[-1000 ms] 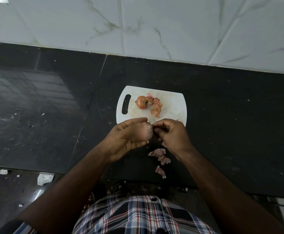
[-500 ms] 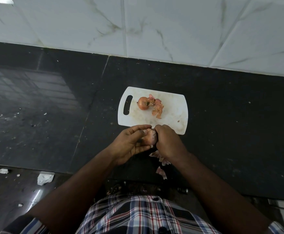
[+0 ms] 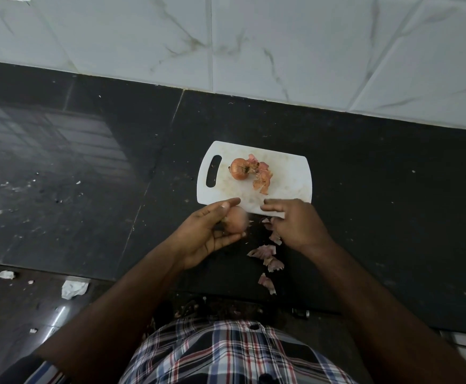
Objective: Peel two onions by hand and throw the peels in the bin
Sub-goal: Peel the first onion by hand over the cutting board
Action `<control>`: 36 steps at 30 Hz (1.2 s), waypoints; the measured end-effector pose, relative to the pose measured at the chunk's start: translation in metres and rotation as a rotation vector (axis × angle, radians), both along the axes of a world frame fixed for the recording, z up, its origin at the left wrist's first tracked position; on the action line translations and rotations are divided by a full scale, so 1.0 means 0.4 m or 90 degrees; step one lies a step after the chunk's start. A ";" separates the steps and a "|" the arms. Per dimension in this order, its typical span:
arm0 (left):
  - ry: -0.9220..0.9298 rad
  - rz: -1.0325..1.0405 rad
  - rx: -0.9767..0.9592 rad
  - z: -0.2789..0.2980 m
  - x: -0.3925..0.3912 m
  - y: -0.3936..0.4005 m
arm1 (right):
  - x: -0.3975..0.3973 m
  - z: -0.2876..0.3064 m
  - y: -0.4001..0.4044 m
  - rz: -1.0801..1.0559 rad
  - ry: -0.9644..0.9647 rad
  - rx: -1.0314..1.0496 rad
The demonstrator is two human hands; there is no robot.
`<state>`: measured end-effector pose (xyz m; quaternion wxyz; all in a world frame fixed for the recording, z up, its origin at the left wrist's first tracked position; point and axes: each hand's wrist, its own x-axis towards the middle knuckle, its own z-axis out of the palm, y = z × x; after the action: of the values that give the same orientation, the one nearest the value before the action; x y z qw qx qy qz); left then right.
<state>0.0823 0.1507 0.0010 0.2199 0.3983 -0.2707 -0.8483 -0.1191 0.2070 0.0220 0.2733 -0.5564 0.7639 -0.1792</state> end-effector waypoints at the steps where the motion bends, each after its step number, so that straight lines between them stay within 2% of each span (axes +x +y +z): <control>1: 0.014 0.005 0.020 0.000 0.002 -0.001 | 0.005 0.015 0.002 -0.007 -0.012 -0.041; 3: 0.037 0.014 0.035 -0.002 0.001 -0.002 | 0.027 0.041 0.007 0.014 -0.046 -0.104; 6: 0.063 0.019 0.020 -0.003 -0.008 -0.005 | 0.073 0.043 0.018 0.057 -0.107 -0.127; 13: 0.074 0.015 0.000 -0.004 -0.018 0.003 | 0.098 0.004 0.026 -0.034 -0.060 -0.238; 22: 0.062 -0.031 -0.018 0.008 -0.020 -0.002 | 0.087 0.008 0.013 -0.044 -0.017 -0.170; 28: 0.073 -0.079 -0.029 0.016 -0.006 -0.003 | 0.027 0.012 0.002 -0.123 -0.044 -0.140; 30: 0.070 -0.058 -0.022 0.012 -0.005 -0.004 | 0.008 0.014 0.008 -0.105 -0.088 -0.099; 33: 0.050 -0.025 -0.011 0.003 -0.008 -0.007 | -0.001 0.002 0.020 -0.057 -0.083 -0.067; 36: 0.019 -0.051 -0.056 -0.004 -0.007 -0.010 | 0.008 0.011 0.022 -0.010 -0.138 -0.115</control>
<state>0.0796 0.1466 -0.0007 0.2073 0.3644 -0.3204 -0.8495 -0.1160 0.2160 0.0264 0.3015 -0.5503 0.7150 -0.3084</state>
